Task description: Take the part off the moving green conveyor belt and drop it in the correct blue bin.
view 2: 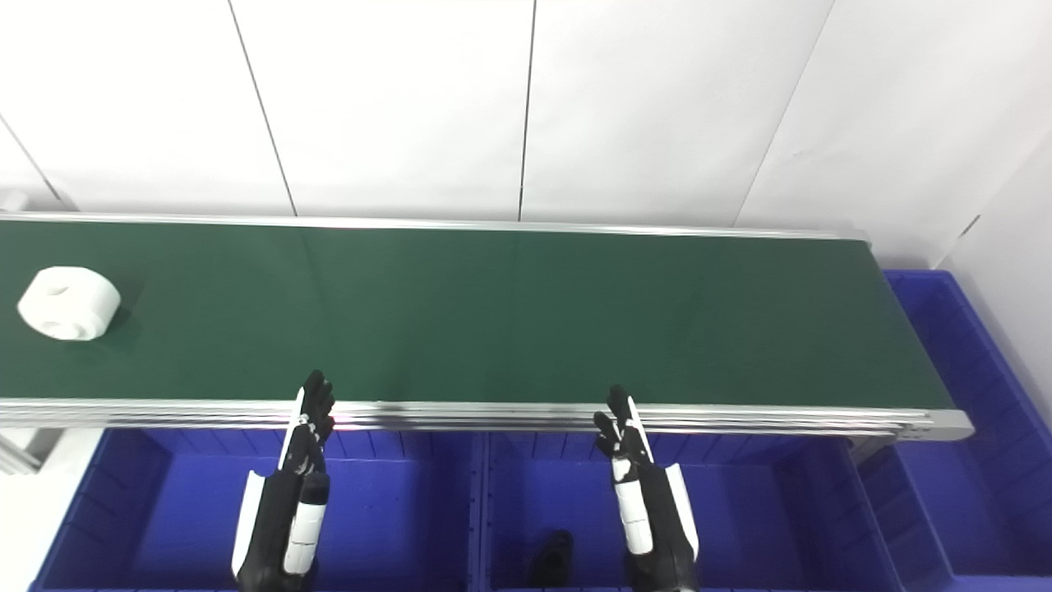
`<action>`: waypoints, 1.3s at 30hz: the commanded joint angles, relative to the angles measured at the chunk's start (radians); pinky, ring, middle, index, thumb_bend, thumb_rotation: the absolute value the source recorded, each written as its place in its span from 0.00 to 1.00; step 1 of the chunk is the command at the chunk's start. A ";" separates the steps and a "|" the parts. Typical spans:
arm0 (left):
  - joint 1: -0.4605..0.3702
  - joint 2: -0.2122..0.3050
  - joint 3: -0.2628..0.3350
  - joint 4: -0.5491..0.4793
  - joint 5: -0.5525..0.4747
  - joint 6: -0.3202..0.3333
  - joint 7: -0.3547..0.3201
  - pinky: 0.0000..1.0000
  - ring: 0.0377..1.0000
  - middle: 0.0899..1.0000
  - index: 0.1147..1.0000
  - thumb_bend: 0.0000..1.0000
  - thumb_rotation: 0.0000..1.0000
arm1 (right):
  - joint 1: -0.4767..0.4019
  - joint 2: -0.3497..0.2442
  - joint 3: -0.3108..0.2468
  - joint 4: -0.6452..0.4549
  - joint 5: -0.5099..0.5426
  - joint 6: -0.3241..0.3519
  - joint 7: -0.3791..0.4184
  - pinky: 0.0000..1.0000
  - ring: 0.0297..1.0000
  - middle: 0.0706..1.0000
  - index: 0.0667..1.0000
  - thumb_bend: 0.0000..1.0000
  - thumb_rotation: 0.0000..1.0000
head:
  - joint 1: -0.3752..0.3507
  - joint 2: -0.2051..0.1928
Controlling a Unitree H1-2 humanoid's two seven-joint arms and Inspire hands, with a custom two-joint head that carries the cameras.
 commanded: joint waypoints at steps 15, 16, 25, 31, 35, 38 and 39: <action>-0.038 -0.050 -0.035 0.116 0.045 -0.075 0.044 0.98 0.99 0.99 0.98 0.66 0.92 | -0.037 -0.072 -0.043 0.132 0.074 -0.175 0.063 1.00 0.99 1.00 1.00 0.90 1.00 | 0.245 -0.157; -0.043 -0.056 -0.036 0.129 0.046 -0.088 0.050 0.97 0.99 0.99 0.97 0.65 0.91 | -0.039 -0.077 -0.046 0.140 0.078 -0.179 0.066 1.00 0.99 1.00 1.00 0.90 1.00 | 0.263 -0.164; -0.081 -0.073 -0.059 0.202 0.077 -0.128 0.101 0.89 0.96 0.97 0.92 0.57 0.74 | -0.060 -0.113 -0.067 0.191 0.116 -0.203 0.101 1.00 1.00 1.00 1.00 0.88 1.00 | 0.350 -0.206; -0.088 -0.073 -0.071 0.207 0.096 -0.128 0.133 0.83 0.92 0.94 0.90 0.56 0.69 | -0.066 -0.120 -0.069 0.204 0.117 -0.198 0.113 1.00 1.00 1.00 1.00 0.90 1.00 | 0.358 -0.209; -0.086 -0.071 -0.071 0.192 0.108 -0.124 0.134 0.82 0.92 0.94 0.90 0.59 0.69 | -0.068 -0.121 -0.066 0.203 0.116 -0.207 0.123 1.00 1.00 1.00 1.00 0.89 1.00 | 0.370 -0.203; -0.093 -0.049 -0.075 0.163 0.150 -0.126 0.139 0.82 0.92 0.94 0.90 0.62 0.70 | -0.071 -0.115 -0.063 0.200 0.108 -0.207 0.125 1.00 1.00 1.00 1.00 0.90 1.00 | 0.375 -0.201; -0.094 -0.042 -0.073 0.147 0.160 -0.121 0.133 0.80 0.92 0.93 0.90 0.67 0.67 | -0.071 -0.113 -0.062 0.198 0.104 -0.206 0.123 1.00 1.00 1.00 1.00 0.89 1.00 | 0.376 -0.200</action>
